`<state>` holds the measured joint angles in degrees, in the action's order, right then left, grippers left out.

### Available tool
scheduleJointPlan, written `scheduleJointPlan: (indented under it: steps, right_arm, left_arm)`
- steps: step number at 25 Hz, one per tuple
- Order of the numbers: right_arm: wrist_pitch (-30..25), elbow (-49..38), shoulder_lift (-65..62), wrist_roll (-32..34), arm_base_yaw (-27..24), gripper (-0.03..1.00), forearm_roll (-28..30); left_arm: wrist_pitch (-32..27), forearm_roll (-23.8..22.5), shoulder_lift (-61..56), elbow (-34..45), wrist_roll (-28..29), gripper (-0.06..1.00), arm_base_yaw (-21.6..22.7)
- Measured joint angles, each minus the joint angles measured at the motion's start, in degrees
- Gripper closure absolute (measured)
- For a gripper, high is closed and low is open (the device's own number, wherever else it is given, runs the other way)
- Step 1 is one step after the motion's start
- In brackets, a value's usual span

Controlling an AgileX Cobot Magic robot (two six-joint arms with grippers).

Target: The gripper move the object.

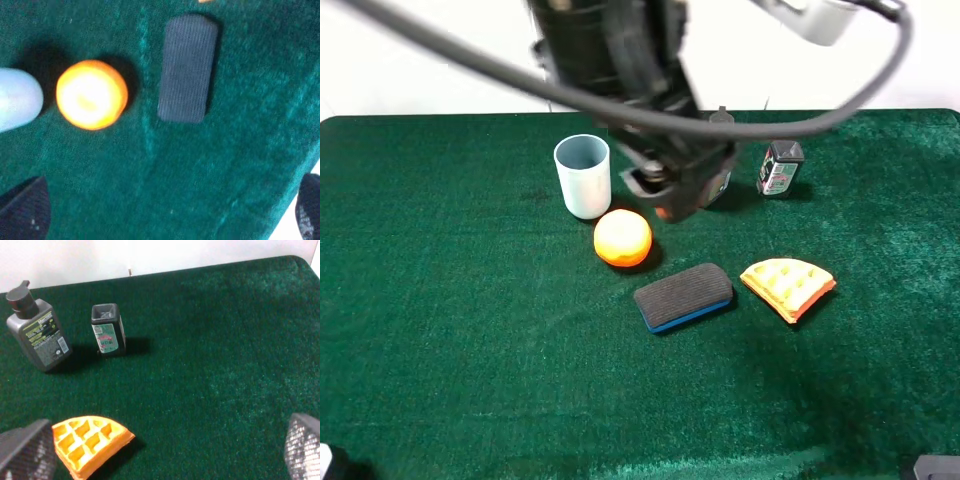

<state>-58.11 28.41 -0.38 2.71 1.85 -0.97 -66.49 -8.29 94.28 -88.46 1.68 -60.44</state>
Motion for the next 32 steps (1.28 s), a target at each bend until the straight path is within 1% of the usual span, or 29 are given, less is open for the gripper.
scheduleJointPlan:
  steps: [5,9,16,19,23,27,32]
  right_arm:
    - [0.00,0.00,0.00,0.00,0.00,0.27,0.00]
    - [0.00,0.00,0.00,0.00,0.00,0.27,0.00]
    - [0.00,0.00,0.00,0.00,0.00,0.27,0.00]
    - [0.00,0.00,0.00,0.00,0.00,0.27,0.00]
    - [0.07,0.00,0.00,0.00,0.00,0.27,0.00]
    - [0.07,0.00,0.00,0.00,0.00,0.27,0.00]
    - [0.07,0.00,0.00,0.00,0.00,0.27,0.00]
  left_arm:
    - [0.00,-1.38,-7.95,8.40,1.52,-0.05,0.00]
    - [0.05,-1.82,-15.28,15.33,1.64,-0.05,0.00]
    - [0.16,-2.05,-28.62,24.64,1.92,-0.05,0.00]
    - [-0.09,-2.18,-34.13,27.21,3.61,-0.05,0.00]
    - [-0.12,-2.39,-40.96,28.23,5.34,-0.05,0.00]
    - [-0.19,-3.74,-46.81,28.23,5.55,-0.05,0.00]
    - [-0.19,-6.20,-51.48,29.07,5.63,-0.05,0.00]
